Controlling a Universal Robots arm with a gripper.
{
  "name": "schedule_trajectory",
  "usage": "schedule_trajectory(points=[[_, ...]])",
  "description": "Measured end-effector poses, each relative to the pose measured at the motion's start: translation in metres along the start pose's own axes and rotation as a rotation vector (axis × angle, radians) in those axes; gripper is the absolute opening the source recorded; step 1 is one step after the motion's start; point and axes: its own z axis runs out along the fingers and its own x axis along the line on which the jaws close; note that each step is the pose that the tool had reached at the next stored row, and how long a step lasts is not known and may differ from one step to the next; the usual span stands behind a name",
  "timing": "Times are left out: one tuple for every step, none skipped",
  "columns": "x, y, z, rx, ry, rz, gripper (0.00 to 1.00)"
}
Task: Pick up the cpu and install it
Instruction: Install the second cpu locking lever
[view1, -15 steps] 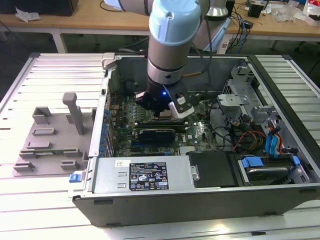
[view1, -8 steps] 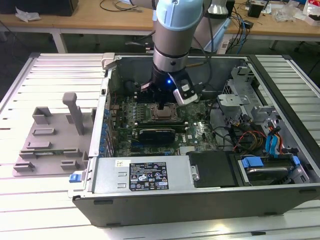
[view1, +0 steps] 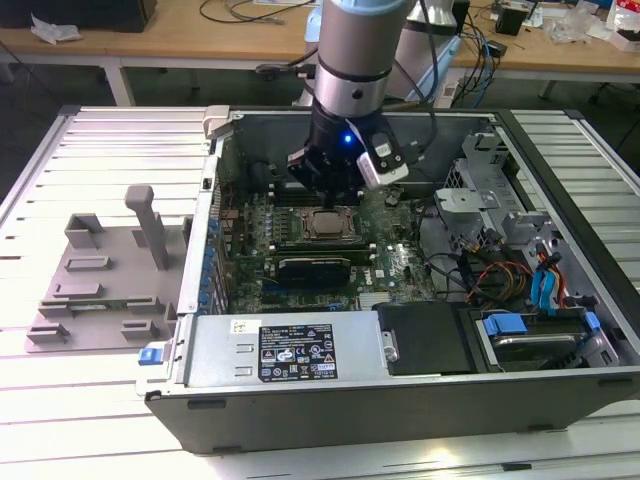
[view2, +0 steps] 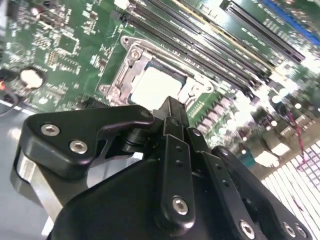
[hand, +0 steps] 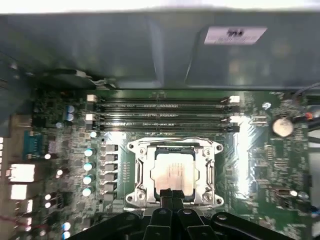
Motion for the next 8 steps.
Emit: schedule_trajectory(points=[[0.0,0.0001,-0.0009,0.0,-0.0001,0.0,0.11],[0.0,0.0001,-0.0008,-0.0003,-0.0001,0.0,0.11],[0.0,0.0001,-0.0009,-0.0001,-0.0001,0.0,0.11],[0.0,0.0001,-0.0009,-0.0001,0.0,0.0,0.11],[0.0,0.0001,-0.0009,0.0001,0.0,0.0,0.11],[0.0,0.0001,-0.0009,0.0002,0.0,0.0,0.11],[0.0,0.0001,-0.0009,0.0002,0.0,0.0,0.11],[0.0,0.0001,-0.0009,0.0003,-0.0001,0.0,0.11]])
